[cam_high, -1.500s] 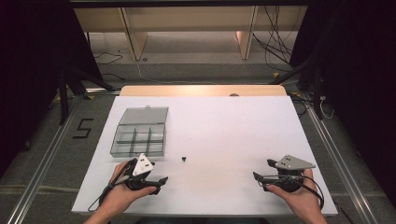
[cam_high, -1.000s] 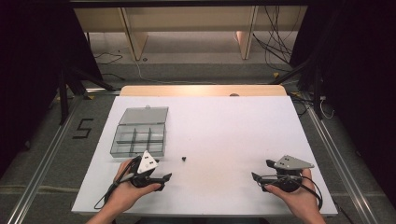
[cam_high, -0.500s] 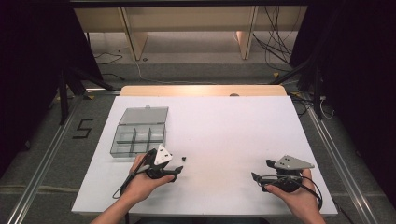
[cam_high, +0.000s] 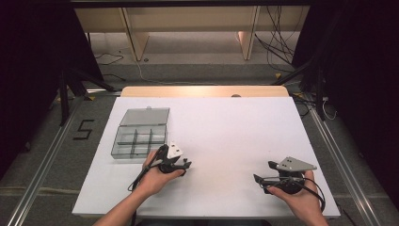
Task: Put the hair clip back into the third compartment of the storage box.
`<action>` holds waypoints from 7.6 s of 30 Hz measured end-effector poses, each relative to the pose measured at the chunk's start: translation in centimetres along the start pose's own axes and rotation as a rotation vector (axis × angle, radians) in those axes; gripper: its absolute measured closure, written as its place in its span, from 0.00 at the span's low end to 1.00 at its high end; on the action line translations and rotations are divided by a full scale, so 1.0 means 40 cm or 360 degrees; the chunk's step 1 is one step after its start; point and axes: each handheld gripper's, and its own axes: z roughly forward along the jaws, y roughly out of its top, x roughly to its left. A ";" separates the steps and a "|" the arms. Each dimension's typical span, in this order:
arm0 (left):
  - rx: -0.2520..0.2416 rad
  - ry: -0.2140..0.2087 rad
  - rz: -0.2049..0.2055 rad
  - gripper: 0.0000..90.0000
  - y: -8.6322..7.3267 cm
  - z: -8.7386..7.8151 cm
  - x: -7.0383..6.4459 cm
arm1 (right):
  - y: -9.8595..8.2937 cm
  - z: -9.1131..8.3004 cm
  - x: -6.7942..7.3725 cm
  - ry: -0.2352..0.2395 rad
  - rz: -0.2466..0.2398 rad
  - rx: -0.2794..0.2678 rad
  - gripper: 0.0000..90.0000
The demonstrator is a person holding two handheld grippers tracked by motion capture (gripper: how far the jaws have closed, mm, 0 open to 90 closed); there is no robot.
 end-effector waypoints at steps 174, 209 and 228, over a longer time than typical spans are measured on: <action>-0.0161 0.0081 -0.0197 0.87 0.066 -0.065 0.091 | 0.002 -0.004 -0.007 -0.0020 0.0011 -0.0031 0.28; -0.0187 0.0138 -0.0249 0.87 0.064 -0.082 0.129 | 0.001 -0.004 -0.007 -0.0021 0.0012 -0.0027 0.28; -0.0196 0.0157 -0.0272 0.87 0.065 -0.086 0.144 | 0.001 -0.002 -0.007 -0.0019 0.0012 -0.0026 0.27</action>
